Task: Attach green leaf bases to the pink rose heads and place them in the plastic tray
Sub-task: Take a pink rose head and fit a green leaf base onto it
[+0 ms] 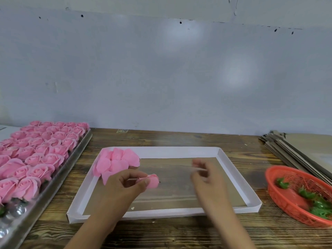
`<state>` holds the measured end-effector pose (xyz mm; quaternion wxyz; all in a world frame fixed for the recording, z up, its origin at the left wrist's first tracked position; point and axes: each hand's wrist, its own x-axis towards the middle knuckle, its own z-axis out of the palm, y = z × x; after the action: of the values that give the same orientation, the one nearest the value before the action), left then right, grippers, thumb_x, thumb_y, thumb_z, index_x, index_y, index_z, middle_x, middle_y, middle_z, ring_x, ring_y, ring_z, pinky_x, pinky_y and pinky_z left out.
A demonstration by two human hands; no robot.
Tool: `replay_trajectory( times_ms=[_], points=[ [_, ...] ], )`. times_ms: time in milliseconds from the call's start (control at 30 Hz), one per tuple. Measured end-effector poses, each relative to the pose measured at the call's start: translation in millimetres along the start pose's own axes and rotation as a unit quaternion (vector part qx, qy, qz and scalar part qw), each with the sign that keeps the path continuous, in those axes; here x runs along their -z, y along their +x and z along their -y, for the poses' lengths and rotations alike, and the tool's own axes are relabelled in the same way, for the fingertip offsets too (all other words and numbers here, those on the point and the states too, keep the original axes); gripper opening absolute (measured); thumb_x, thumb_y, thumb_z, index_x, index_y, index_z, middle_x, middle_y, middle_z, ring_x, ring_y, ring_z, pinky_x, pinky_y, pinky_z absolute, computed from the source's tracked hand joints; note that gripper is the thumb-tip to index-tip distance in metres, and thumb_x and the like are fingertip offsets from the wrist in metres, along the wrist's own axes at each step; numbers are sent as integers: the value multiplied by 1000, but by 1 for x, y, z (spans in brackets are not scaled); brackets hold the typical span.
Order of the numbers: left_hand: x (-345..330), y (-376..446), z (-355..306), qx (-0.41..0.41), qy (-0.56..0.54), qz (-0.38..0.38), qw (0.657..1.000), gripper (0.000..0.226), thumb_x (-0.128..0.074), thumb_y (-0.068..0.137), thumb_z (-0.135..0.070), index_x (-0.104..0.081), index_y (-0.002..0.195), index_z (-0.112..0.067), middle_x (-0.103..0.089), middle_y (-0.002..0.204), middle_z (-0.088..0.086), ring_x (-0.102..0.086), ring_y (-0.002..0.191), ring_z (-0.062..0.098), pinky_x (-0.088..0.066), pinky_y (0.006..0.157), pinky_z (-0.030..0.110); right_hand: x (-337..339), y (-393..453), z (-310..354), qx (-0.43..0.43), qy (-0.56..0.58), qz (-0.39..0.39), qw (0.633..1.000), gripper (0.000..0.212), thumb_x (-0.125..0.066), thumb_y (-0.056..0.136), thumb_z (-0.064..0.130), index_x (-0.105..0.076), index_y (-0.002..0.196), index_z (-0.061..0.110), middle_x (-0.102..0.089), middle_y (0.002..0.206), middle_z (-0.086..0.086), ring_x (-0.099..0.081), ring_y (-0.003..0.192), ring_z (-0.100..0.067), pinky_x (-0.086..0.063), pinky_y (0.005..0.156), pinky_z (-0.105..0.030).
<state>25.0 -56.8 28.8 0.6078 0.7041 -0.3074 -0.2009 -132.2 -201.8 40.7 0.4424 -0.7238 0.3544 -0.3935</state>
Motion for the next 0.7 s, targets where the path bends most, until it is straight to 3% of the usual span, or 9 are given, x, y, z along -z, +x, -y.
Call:
replay_trajectory(
  times_ms=[100, 200, 267, 300, 367, 500, 567, 700],
  points=[
    [-1, -1, 3, -16, 38, -15, 999, 16, -82, 81, -26, -76, 80, -42, -76, 85, -13, -67, 85, -2, -49, 64, 13, 63, 24, 0, -21, -125, -48, 991, 28, -57, 91, 7, -66, 102, 31, -68, 105, 9, -60, 84, -6, -43, 71, -21],
    [-2, -2, 4, -24, 51, -29, 998, 8, -82, 81, -26, -78, 80, -32, -75, 84, -15, -66, 84, -5, -48, 54, 6, 139, 47, -19, -100, -284, -132, 944, 32, -61, 83, 7, -70, 112, 18, -70, 107, -5, -60, 95, -21, -49, 86, -37],
    [-4, -3, 3, -28, 56, -27, 998, 7, -82, 81, -24, -77, 82, -29, -75, 84, -18, -65, 83, -7, -48, 55, 7, 182, 60, -39, -186, -348, -134, 909, 21, -65, 80, 7, -70, 100, 13, -72, 92, -13, -68, 85, -32, -57, 81, -47],
    [-5, -4, 2, -30, 62, -23, 997, 7, -82, 81, -24, -77, 82, -29, -75, 85, -19, -64, 83, -9, -46, 56, 6, 198, 65, -49, -233, -362, -114, 895, 9, -65, 82, 6, -68, 91, 8, -72, 80, -17, -70, 74, -36, -59, 74, -47],
    [-5, -4, 2, -31, 65, -19, 997, 7, -82, 81, -23, -77, 82, -28, -74, 84, -21, -64, 82, -10, -45, 57, 5, 217, 76, -74, -284, -400, -68, 869, 10, -63, 88, 10, -69, 88, 1, -71, 70, -19, -70, 64, -38, -60, 67, -44],
    [-5, -3, 4, -31, 58, -19, 998, 7, -82, 82, -20, -77, 82, -26, -74, 84, -22, -64, 82, -11, -46, 57, 4, 222, 81, -106, -258, -508, 40, 821, 20, -64, 90, 40, -72, 90, 21, -69, 80, 0, -65, 73, -17, -53, 69, -33],
    [-6, -3, 4, -28, 47, -17, 998, 7, -82, 81, -18, -77, 84, -24, -75, 84, -20, -65, 82, -9, -46, 58, 2, 222, 84, -114, -242, -512, 23, 824, 19, -63, 91, 37, -72, 85, 22, -69, 74, 1, -65, 69, -17, -51, 64, -32],
    [-5, -4, 5, -21, 39, -18, 999, 7, -81, 81, -19, -77, 85, -23, -76, 84, -16, -66, 81, -6, -47, 58, 3, 229, 91, -120, -236, -508, -32, 828, 28, -65, 87, 30, -72, 64, 18, -65, 45, 1, -66, 43, -19, -51, 49, -30]
  ],
)
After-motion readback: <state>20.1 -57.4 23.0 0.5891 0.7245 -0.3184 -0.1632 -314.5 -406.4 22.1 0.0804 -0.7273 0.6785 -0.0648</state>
